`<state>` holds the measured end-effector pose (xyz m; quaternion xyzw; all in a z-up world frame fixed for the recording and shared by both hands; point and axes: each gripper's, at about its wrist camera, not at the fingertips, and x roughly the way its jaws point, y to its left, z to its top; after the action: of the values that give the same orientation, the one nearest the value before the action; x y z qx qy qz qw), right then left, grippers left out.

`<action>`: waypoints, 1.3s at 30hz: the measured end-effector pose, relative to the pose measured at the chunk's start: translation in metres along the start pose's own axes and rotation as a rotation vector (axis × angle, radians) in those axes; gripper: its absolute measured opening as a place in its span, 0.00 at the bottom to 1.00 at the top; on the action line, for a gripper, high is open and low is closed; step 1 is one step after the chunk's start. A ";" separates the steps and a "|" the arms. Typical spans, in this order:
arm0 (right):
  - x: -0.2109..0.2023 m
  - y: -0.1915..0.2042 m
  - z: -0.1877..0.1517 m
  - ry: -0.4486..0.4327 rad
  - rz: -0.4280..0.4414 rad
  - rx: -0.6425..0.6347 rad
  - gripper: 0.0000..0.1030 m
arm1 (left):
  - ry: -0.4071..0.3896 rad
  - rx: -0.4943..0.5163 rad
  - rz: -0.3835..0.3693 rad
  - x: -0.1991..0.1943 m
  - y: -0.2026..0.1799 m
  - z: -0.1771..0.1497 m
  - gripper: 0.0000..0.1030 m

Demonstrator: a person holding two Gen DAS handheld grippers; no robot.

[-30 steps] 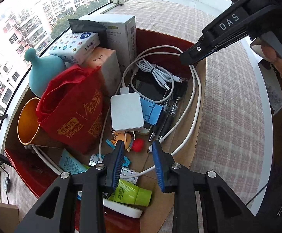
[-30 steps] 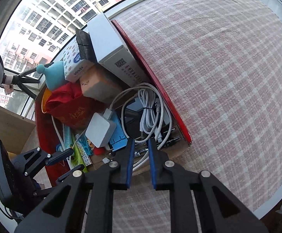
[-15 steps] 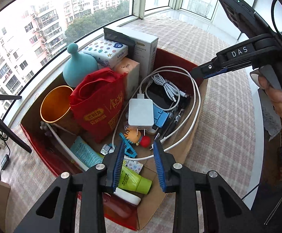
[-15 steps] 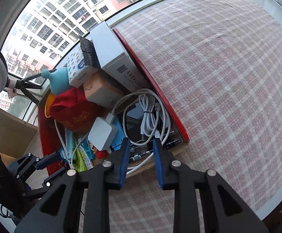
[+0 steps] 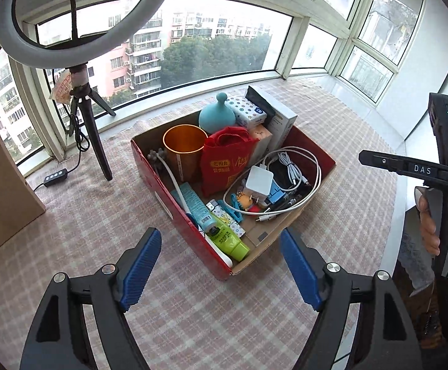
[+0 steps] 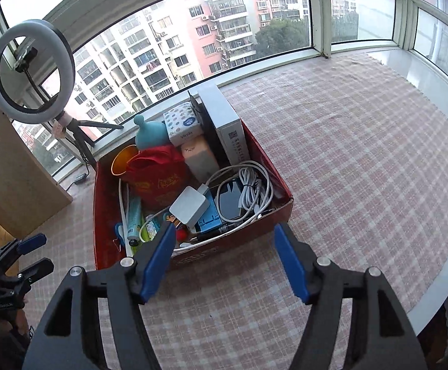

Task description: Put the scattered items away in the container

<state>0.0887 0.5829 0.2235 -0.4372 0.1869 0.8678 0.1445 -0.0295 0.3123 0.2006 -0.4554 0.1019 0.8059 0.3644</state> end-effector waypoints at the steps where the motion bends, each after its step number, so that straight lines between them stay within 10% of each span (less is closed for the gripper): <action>1: -0.001 0.005 0.005 -0.001 -0.008 -0.020 0.66 | -0.006 -0.007 0.019 -0.003 -0.002 0.006 0.76; 16: 0.002 0.051 0.070 0.015 -0.031 -0.186 0.70 | 0.031 -0.171 0.066 0.013 -0.019 0.078 0.76; 39: 0.053 0.051 0.089 0.146 -0.111 -0.306 0.71 | 0.168 -0.205 0.140 0.046 -0.050 0.094 0.76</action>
<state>-0.0259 0.5828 0.2392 -0.5256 0.0384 0.8427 0.1101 -0.0727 0.4175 0.2247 -0.5479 0.0806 0.7945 0.2491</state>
